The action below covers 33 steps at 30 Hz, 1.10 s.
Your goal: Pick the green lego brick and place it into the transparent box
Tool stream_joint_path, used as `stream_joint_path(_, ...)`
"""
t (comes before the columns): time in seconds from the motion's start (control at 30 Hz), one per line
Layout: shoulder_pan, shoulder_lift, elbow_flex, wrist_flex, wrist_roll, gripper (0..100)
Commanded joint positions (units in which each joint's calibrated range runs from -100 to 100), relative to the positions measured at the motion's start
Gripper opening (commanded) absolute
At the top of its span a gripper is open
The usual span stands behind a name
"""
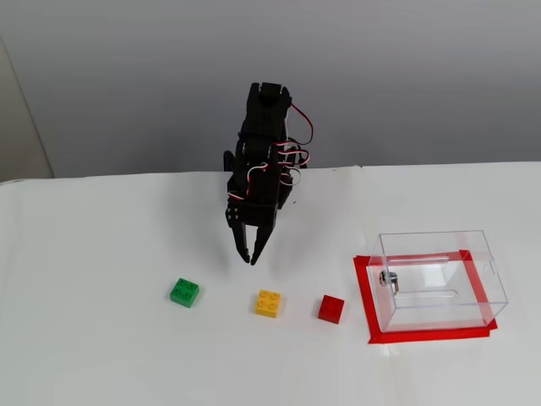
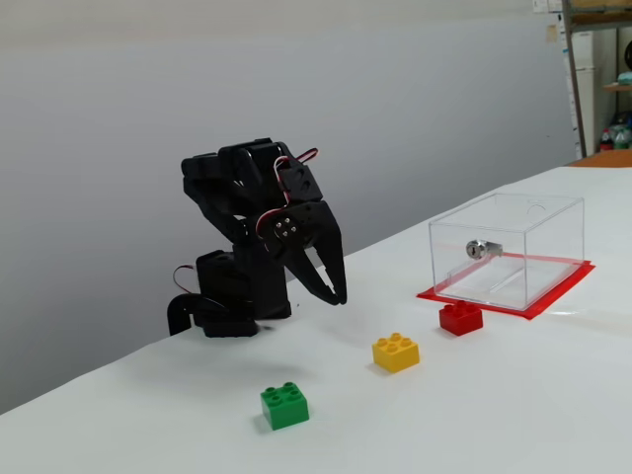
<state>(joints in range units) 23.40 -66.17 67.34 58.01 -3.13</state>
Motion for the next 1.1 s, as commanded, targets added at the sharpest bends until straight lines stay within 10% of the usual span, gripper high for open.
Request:
stream_joint_path(0.0, 3.18, 4.36, -6.86, -0.66, -0.16, 1)
stream_joint_path(1.07, 21.22, 40.76, -28.83, -3.18, 3.02, 2)
